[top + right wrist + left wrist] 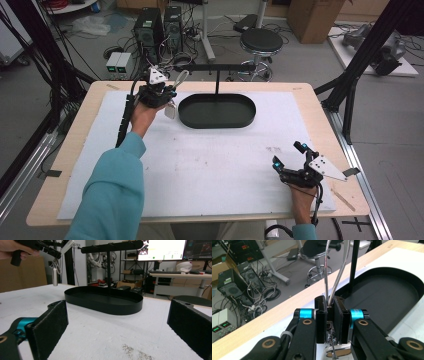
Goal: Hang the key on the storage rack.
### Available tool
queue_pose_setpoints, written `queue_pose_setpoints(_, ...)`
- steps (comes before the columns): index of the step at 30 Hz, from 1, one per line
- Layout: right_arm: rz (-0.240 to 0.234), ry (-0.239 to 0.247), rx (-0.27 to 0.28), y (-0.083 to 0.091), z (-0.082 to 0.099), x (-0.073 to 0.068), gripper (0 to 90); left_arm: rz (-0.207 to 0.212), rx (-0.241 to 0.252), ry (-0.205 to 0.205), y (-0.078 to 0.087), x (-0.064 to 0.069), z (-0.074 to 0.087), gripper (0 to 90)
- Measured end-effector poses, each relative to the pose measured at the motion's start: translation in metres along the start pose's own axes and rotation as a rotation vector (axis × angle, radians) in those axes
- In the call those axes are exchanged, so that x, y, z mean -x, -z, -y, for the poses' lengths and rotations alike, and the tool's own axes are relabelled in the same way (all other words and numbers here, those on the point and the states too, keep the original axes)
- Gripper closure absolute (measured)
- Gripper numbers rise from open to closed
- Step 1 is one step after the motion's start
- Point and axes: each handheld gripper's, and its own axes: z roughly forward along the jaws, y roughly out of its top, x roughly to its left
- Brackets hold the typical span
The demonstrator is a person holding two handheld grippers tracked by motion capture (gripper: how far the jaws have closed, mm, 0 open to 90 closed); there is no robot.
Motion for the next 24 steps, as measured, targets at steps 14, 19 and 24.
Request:
queue_pose_setpoints(14,-0.003,-0.004,-0.003,0.001,0.0,-0.001,2.6,-0.008,-0.008,-0.009,-0.016,0.007,-0.007,81.6)
queue_pose_setpoints(19,-0.002,-0.012,-0.001,0.001,0.0,0.0,2.6,-0.023,-0.006,-0.013,-0.021,0.008,-0.005,81.6)
queue_pose_setpoints(24,-0.002,-0.008,0.002,0.0,0.0,0.0,2.6,-0.028,-0.004,-0.012,-0.026,0.01,-0.004,81.6)
